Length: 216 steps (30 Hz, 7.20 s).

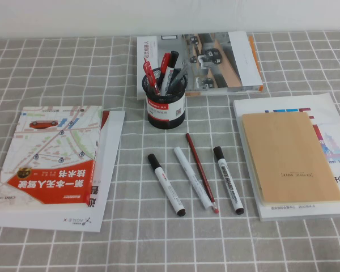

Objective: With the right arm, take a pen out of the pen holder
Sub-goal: 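Take a marker out of the pen holder and lay it on the table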

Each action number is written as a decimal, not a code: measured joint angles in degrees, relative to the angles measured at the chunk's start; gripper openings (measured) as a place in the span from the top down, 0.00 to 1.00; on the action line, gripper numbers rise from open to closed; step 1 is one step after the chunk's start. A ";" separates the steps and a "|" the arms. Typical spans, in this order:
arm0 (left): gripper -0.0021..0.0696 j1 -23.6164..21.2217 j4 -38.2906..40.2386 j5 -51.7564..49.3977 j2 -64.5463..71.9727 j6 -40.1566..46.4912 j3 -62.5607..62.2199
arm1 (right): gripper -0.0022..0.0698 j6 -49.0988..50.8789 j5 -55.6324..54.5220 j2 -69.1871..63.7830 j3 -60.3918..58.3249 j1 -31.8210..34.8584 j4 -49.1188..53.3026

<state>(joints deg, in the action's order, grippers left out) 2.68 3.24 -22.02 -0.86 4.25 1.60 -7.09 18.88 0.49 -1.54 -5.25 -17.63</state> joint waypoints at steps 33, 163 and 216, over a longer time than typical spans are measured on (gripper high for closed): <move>0.98 0.00 0.00 0.00 0.00 0.00 0.00 | 0.99 0.00 -3.07 -4.73 7.13 0.00 -29.38; 0.98 0.00 0.00 0.00 0.00 0.00 0.00 | 0.49 7.09 -60.66 -127.02 83.37 -29.75 0.48; 0.98 0.00 0.00 0.00 0.00 0.00 0.00 | 0.92 7.63 -51.24 -125.21 87.39 -29.94 2.04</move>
<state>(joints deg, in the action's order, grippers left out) 2.68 3.24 -22.02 -0.86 4.25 1.60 0.54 -32.35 -124.72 85.85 -35.19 -15.59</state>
